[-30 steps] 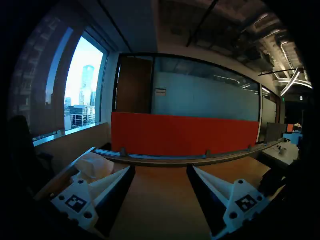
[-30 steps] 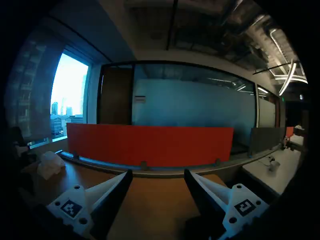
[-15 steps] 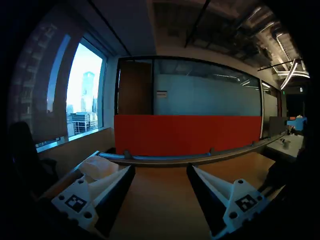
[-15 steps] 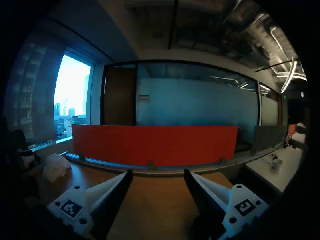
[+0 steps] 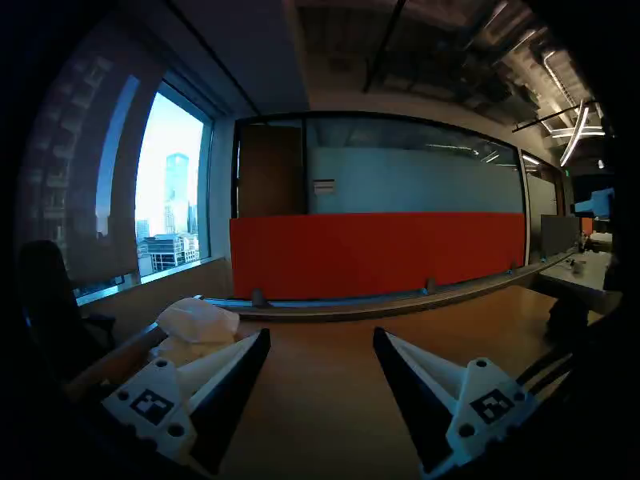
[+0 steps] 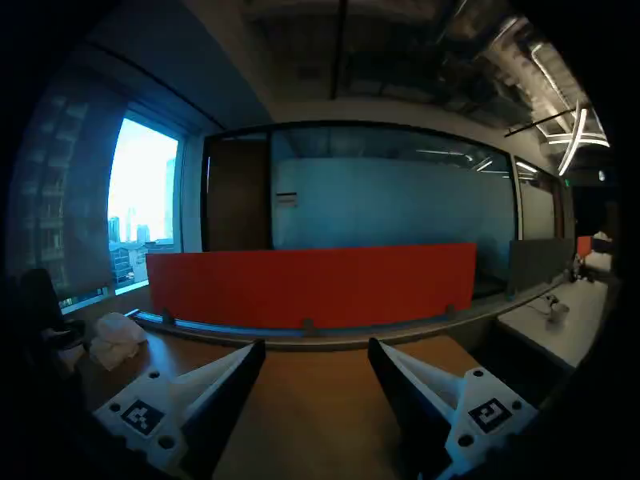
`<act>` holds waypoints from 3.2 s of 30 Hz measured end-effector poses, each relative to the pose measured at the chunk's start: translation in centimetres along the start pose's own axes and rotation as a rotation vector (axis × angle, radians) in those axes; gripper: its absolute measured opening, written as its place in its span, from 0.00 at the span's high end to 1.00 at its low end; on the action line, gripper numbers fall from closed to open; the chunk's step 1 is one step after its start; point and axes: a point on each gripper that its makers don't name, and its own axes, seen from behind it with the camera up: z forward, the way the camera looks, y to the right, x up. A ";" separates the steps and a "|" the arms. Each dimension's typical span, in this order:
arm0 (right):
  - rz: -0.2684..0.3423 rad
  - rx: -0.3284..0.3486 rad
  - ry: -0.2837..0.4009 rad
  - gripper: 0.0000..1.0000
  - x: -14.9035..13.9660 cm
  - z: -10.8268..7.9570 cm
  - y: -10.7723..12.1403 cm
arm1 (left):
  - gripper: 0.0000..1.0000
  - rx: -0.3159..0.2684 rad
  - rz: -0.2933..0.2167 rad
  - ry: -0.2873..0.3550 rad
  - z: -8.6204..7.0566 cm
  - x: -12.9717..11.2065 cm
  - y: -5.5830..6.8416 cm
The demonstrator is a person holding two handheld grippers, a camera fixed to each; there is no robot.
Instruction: Fold towel
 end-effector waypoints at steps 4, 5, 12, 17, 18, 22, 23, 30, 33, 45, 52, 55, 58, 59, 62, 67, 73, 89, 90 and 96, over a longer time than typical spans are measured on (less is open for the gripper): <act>-0.020 0.005 0.000 0.01 -1.1 0.2 -0.3 | 0.05 -0.003 0.014 0.011 -0.1 -1.6 0.4; -0.027 0.005 -0.002 0.01 -1.4 0.2 -0.4 | 0.05 -0.001 0.018 0.013 -0.1 -2.0 0.5; -0.042 0.022 -0.010 0.01 -3.5 0.2 -1.5 | 0.05 0.009 0.020 0.018 -0.3 -5.0 0.6; -0.043 0.029 -0.005 0.01 -4.5 0.2 -1.7 | 0.05 0.013 0.001 0.021 -0.5 -7.1 0.6; -0.044 0.029 -0.005 0.01 -4.8 0.2 -1.8 | 0.05 0.013 -0.001 0.022 -0.5 -7.5 0.6; -0.054 0.035 -0.009 0.01 -6.0 0.3 -1.9 | 0.05 0.018 -0.003 0.028 -0.6 -8.8 0.5; -0.056 0.036 -0.010 0.01 -6.3 0.4 -1.9 | 0.05 0.019 -0.003 0.029 -0.5 -9.1 0.5; -0.056 0.050 -0.010 0.01 -7.4 0.4 -2.7 | 0.05 0.018 -0.006 0.036 -0.1 -10.5 1.1; -0.059 0.049 -0.009 0.01 -7.5 0.3 -2.7 | 0.05 0.016 0.000 0.039 -0.1 -10.9 1.4; -0.063 0.052 -0.007 0.00 -7.3 0.5 -2.8 | 0.05 0.030 -0.007 0.034 0.2 -11.9 1.0; -0.068 0.051 -0.012 0.01 -7.7 0.4 -2.5 | 0.05 0.034 -0.029 0.037 0.3 -11.9 0.5; -0.073 0.050 -0.015 0.01 -7.8 0.4 -2.5 | 0.05 0.035 -0.028 0.036 0.3 -11.9 0.5; -0.075 0.050 -0.015 0.01 -7.6 0.5 -2.5 | 0.05 0.035 -0.028 0.035 0.4 -12.0 0.4; -0.075 0.051 -0.014 0.01 -7.6 0.5 -2.6 | 0.05 0.035 -0.028 0.035 0.4 -12.0 0.4; -0.073 0.053 -0.014 0.01 -7.6 0.5 -2.6 | 0.05 0.035 -0.028 0.034 0.4 -12.0 0.4; -0.077 0.052 -0.006 0.01 -7.5 0.6 -2.4 | 0.05 0.036 -0.028 0.033 0.4 -12.0 0.4; -0.094 0.037 0.031 0.01 -6.3 0.7 -1.6 | 0.05 0.036 -0.028 0.033 0.4 -12.0 0.4; -0.103 -0.043 0.129 0.01 -4.7 1.0 2.8 | 0.05 0.036 -0.028 0.033 0.4 -12.0 0.4; -0.104 -0.043 0.133 0.01 -4.8 0.9 2.9 | 0.05 0.036 -0.028 0.033 0.4 -12.1 0.4; -0.085 -0.033 0.134 0.01 -6.6 0.8 3.5 | 0.05 0.036 -0.028 0.033 0.4 -12.0 0.3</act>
